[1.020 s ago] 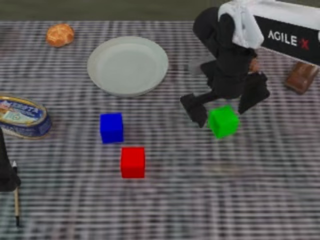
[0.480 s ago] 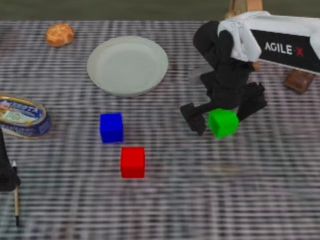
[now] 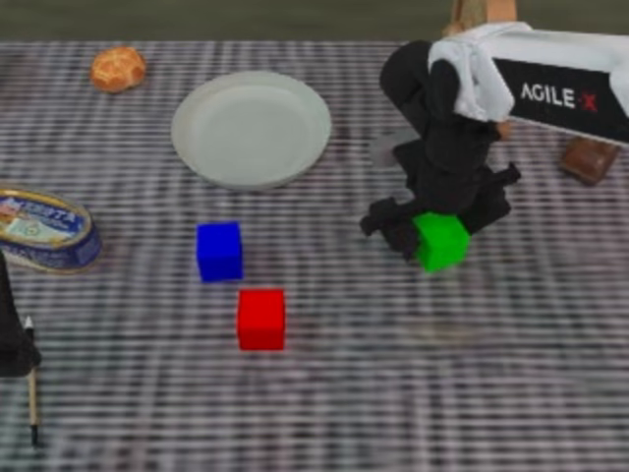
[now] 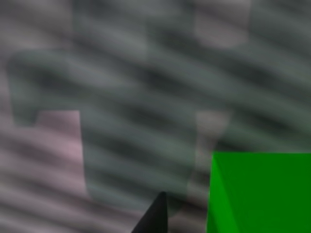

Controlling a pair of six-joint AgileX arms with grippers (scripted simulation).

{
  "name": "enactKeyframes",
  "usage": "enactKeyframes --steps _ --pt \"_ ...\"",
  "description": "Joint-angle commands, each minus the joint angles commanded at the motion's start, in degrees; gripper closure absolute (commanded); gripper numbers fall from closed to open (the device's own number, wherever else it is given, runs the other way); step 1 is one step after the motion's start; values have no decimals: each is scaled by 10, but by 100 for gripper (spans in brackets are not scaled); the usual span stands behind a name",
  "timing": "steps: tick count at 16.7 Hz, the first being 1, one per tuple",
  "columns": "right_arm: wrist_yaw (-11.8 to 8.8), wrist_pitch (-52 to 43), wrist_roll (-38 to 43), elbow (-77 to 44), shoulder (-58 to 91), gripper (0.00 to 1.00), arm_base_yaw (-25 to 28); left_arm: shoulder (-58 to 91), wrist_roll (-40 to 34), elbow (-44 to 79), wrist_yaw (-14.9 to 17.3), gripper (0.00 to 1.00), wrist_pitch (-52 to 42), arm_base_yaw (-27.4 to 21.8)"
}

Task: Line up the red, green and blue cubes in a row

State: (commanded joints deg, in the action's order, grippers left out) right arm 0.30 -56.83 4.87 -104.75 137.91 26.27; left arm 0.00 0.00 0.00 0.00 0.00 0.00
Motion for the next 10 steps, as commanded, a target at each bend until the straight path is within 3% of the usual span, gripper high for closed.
enactKeyframes --steps 4,10 --pt "0 0 0 0 0 98 0 0 0 0 0 0 0 0" --pt "0 0 0 0 0 100 0 0 0 0 0 0 0 0"
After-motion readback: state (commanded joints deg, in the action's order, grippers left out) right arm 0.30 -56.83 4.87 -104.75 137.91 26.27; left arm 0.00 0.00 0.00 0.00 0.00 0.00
